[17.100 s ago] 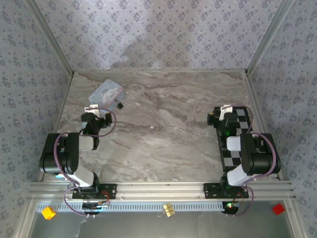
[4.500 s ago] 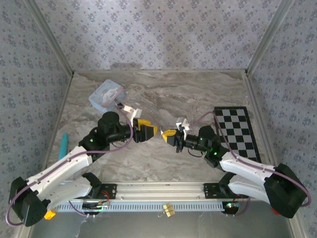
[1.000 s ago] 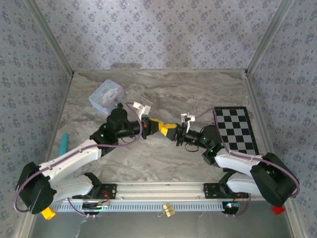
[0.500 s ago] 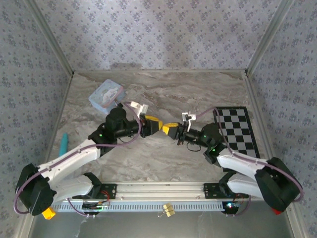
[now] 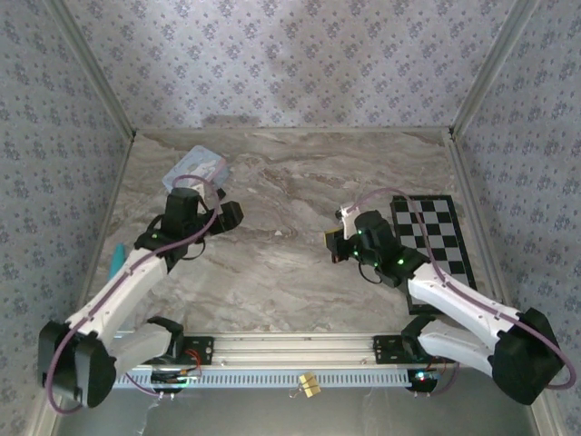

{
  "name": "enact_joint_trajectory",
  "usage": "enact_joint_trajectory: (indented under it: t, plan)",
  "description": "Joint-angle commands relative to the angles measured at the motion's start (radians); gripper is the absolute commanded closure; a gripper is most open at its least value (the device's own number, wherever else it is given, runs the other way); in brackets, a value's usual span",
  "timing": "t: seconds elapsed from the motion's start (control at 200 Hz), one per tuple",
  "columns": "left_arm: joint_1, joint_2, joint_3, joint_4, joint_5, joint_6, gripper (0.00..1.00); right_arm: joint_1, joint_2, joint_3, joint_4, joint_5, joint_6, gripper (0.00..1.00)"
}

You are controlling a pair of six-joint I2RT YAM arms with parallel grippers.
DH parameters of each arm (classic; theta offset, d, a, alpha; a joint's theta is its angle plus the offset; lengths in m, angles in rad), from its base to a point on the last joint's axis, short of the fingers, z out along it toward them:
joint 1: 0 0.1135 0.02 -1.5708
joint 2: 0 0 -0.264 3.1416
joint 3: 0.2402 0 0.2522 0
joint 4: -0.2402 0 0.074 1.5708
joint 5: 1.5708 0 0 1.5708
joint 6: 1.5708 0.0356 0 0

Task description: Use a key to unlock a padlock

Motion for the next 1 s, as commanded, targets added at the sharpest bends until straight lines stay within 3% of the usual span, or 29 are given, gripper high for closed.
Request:
enact_joint_trajectory:
  t: [0.0, 0.32, 0.525, 0.675, 0.994]
  plan:
    - [0.012, 0.096, 0.076, -0.144, -0.118, -0.036, 0.07, 0.033, 0.023, 0.064, -0.166, 0.113, -0.065, 1.00]
    - [0.024, 0.470, 0.262, -0.062, -0.251, -0.076, 0.21, 0.046, 0.040, 0.046, -0.153, 0.082, -0.110, 1.00]
    - [0.063, 0.702, 0.387, 0.037, -0.221, -0.062, 0.29, 0.047, -0.010, -0.025, -0.086, 0.027, -0.155, 1.00]
    - [0.079, 0.790, 0.461, 0.050, -0.245, -0.044, 0.24, 0.046, -0.036, -0.058, -0.057, 0.007, -0.176, 1.00]
    - [0.136, 0.899, 0.516, 0.156, -0.187, -0.031, 0.27, 0.045, -0.033, -0.071, -0.033, -0.013, -0.179, 1.00]
